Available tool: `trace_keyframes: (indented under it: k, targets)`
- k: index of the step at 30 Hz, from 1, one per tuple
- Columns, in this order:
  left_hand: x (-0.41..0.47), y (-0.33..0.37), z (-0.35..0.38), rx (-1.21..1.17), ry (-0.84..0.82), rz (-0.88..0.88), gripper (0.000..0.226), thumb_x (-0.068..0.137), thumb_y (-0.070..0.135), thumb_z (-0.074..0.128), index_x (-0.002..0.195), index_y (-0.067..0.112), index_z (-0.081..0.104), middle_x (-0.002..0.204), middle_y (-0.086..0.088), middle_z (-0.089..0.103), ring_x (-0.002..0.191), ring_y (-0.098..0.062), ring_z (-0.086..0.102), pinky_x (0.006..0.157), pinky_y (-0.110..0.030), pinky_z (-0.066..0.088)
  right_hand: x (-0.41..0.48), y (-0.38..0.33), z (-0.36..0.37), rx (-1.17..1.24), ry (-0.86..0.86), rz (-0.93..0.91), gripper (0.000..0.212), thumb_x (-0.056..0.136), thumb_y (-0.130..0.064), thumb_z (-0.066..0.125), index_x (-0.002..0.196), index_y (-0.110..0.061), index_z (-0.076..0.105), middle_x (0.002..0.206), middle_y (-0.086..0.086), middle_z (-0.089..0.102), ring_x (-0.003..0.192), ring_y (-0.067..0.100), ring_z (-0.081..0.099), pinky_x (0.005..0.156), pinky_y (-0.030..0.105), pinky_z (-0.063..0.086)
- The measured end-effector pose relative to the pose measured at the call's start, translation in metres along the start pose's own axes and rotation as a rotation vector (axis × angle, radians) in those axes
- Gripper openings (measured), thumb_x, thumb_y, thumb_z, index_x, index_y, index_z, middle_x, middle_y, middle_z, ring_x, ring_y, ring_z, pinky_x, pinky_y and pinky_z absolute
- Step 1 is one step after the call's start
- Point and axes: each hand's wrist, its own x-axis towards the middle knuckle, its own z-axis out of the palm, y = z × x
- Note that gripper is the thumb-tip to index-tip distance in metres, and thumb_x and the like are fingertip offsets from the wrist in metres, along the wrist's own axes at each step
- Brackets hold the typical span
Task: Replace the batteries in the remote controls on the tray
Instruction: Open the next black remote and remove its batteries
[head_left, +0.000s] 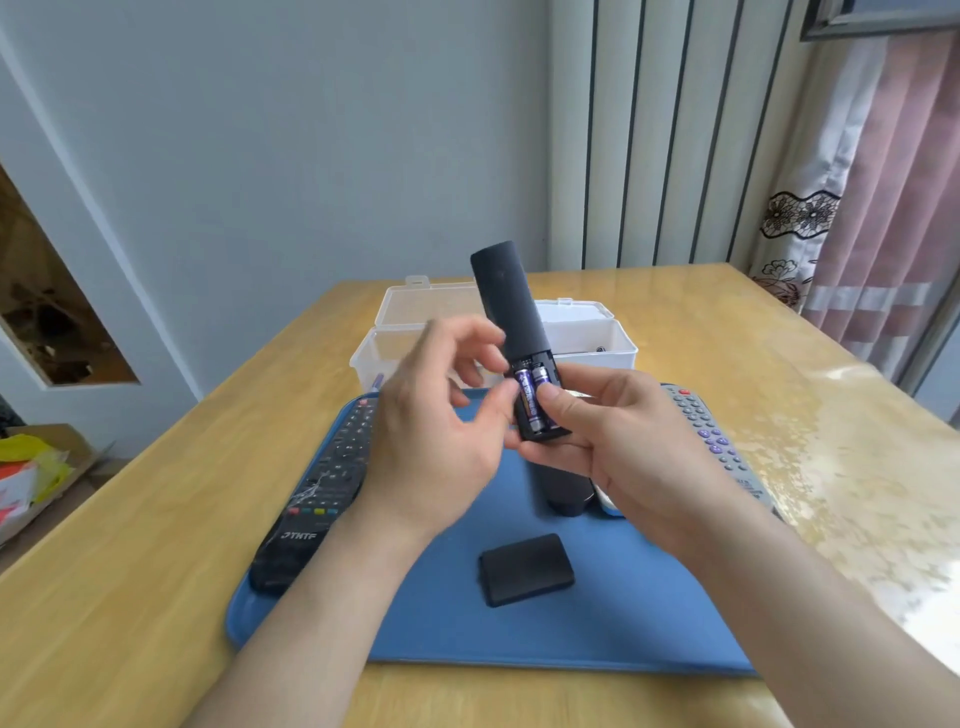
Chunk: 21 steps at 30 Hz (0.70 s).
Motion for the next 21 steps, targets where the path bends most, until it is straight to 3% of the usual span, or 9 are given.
trace_keyframes:
  k: [3,8,14,18,21]
  targets:
    - [-0.005,0.002,0.007,0.126,-0.083,0.133,0.035,0.078,0.002,0.068,0.103,0.021,0.052,0.089,0.008,0.061,0.085,-0.006,0.056,0.073,-0.019,0.046,0.001,0.004,0.002,-0.035,0.000,-0.051,0.022,0.099,-0.004,0.050,0.102,-0.002,0.072,0.098,0.029,0.069,0.091,0.025,0.069,0.078,0.030,0.059]
    - [-0.004,0.000,0.006,0.094,-0.040,0.109,0.032,0.078,0.003,0.069,0.105,0.011,0.055,0.093,0.005,0.061,0.092,-0.010,0.062,0.074,-0.029,0.055,0.003,0.006,0.003,-0.019,0.001,-0.068,0.026,0.102,-0.006,0.044,0.107,0.000,0.070,0.110,0.033,0.064,0.093,0.023,0.067,0.080,0.029,0.058]
    - [-0.002,0.000,0.005,0.114,-0.145,0.099,0.039,0.074,0.010,0.067,0.107,0.019,0.048,0.098,0.006,0.059,0.095,-0.010,0.059,0.078,-0.033,0.055,0.004,0.007,0.000,-0.072,0.030,-0.067,0.029,0.103,-0.005,0.041,0.109,0.000,0.069,0.106,0.027,0.070,0.103,0.032,0.069,0.083,0.032,0.059]
    - [0.000,-0.002,0.002,0.080,-0.181,0.029,0.038,0.071,0.013,0.066,0.104,0.020,0.048,0.095,0.007,0.057,0.089,-0.008,0.056,0.079,-0.030,0.052,0.002,0.010,0.003,-0.076,0.030,-0.050,0.028,0.102,-0.004,0.042,0.103,-0.002,0.071,0.091,0.019,0.070,0.089,0.022,0.069,0.075,0.027,0.059]
    - [0.001,-0.002,-0.001,0.039,-0.197,-0.021,0.036,0.070,0.015,0.065,0.101,0.020,0.049,0.091,0.007,0.058,0.087,-0.011,0.056,0.078,-0.029,0.051,0.003,0.012,0.004,-0.100,0.034,-0.049,0.028,0.102,-0.004,0.043,0.102,-0.002,0.071,0.088,0.018,0.068,0.085,0.021,0.069,0.077,0.030,0.059]
